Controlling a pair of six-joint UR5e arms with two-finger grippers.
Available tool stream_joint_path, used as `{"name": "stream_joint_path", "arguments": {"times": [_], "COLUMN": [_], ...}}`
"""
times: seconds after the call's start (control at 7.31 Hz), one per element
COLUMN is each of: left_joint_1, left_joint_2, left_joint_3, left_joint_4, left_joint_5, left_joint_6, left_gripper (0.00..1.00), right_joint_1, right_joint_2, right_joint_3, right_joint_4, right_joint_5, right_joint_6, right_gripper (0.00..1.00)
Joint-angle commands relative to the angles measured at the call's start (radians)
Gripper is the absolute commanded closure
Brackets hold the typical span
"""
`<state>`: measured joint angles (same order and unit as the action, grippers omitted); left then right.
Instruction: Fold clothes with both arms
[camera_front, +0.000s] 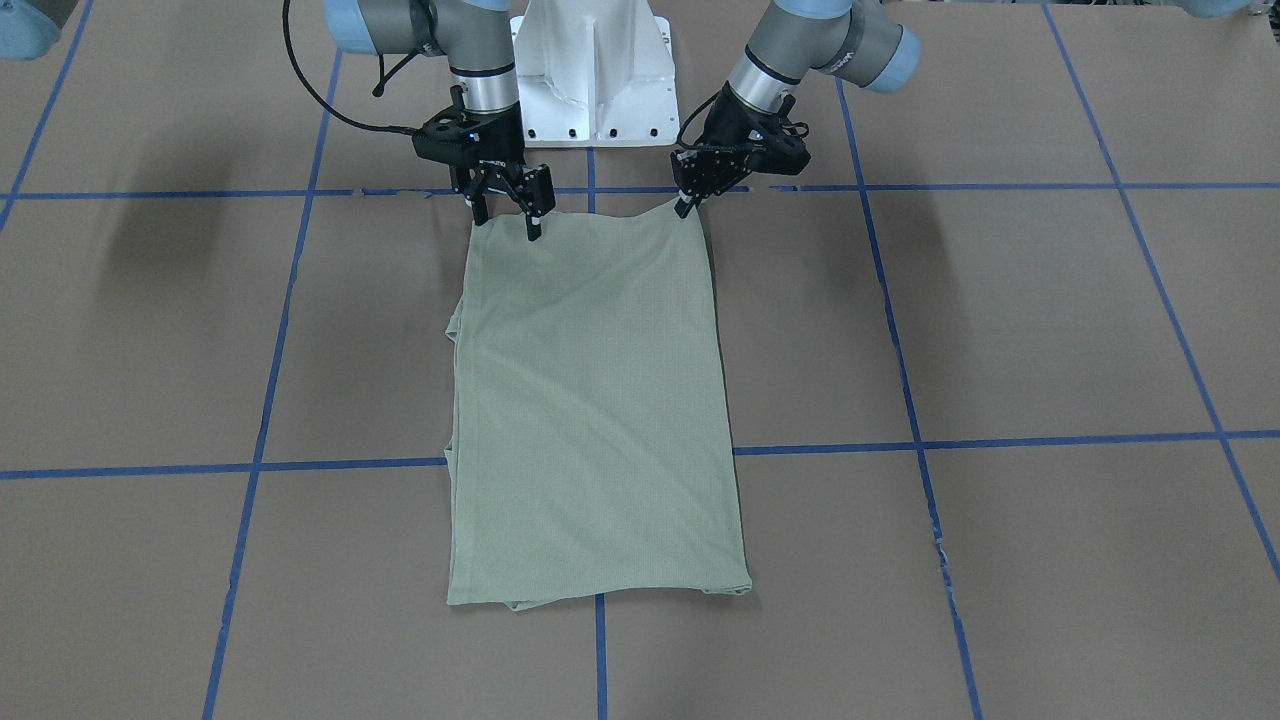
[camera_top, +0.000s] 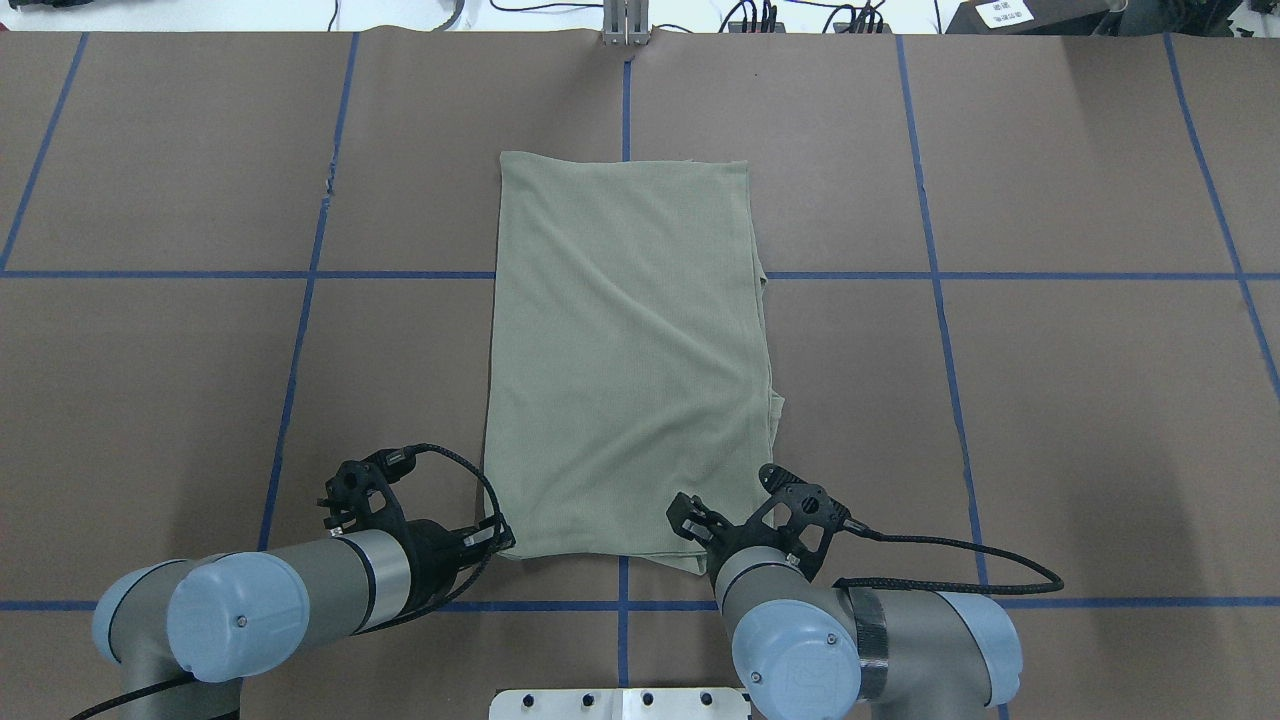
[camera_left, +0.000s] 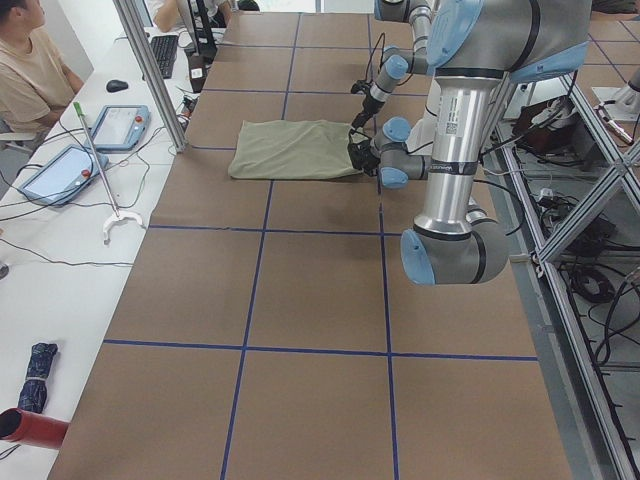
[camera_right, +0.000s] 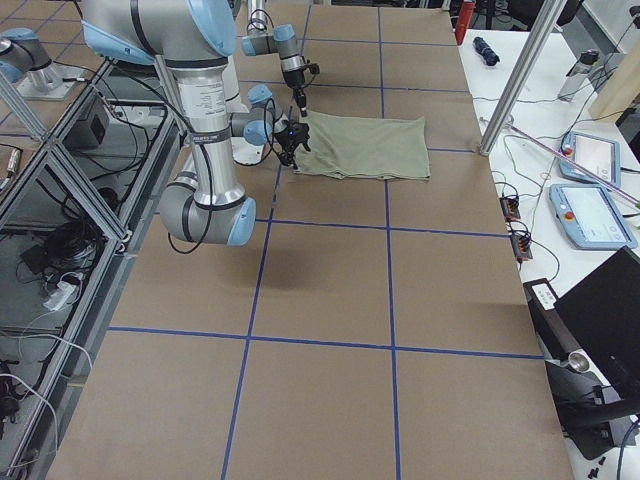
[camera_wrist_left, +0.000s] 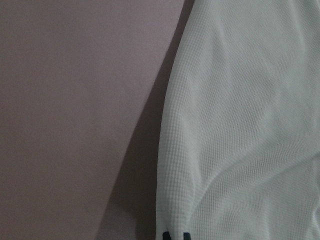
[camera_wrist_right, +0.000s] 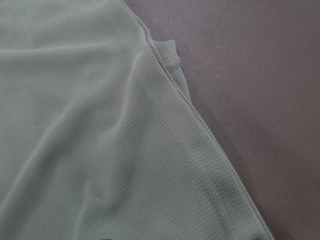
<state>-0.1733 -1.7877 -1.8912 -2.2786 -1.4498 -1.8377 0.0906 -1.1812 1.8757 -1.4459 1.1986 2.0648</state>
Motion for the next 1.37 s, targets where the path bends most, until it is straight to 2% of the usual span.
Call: {"name": "stream_joint_path", "arguments": {"times": [0.0,0.14,0.27,0.41,0.55,0.82,0.96,1.09,1.23], "left_joint_1": [0.000,0.000,0.000,0.000,0.000,0.000,-0.002,-0.005,-0.003], "left_joint_2": [0.002,0.002,0.002,0.002,0.002,-0.001,0.005,0.039,0.063], "left_joint_3": [-0.006,-0.008,-0.008,-0.008,-0.008,-0.009,-0.028,-0.130,-0.311], "left_joint_4": [0.001,0.001,0.001,0.001,0.001,0.001,0.002,0.043,0.206], "left_joint_5": [0.000,0.000,0.000,0.000,0.000,-0.001,-0.003,-0.012,-0.059], "left_joint_6": [0.000,0.000,0.000,0.002,0.002,0.002,0.011,0.038,0.052], "left_gripper": [1.00,1.00,1.00,1.00,1.00,1.00,1.00,1.00,1.00], "right_joint_1": [0.000,0.000,0.001,0.003,0.005,0.012,0.017,0.018,-0.003], "right_joint_2": [0.021,0.038,0.047,0.049,0.049,0.048,0.035,0.017,0.017], "right_joint_3": [-0.021,-0.033,-0.033,-0.033,-0.030,-0.003,0.046,0.136,0.258], "right_joint_4": [0.002,0.002,-0.001,0.002,0.005,0.002,-0.005,-0.061,-0.187], "right_joint_5": [-0.008,-0.019,-0.019,-0.017,-0.017,-0.017,-0.014,-0.011,-0.005], "right_joint_6": [0.009,0.014,0.018,0.018,0.029,0.029,0.026,0.021,0.024], "right_gripper": [0.11,0.14,0.30,0.59,1.00,1.00,1.00,1.00,1.00]}}
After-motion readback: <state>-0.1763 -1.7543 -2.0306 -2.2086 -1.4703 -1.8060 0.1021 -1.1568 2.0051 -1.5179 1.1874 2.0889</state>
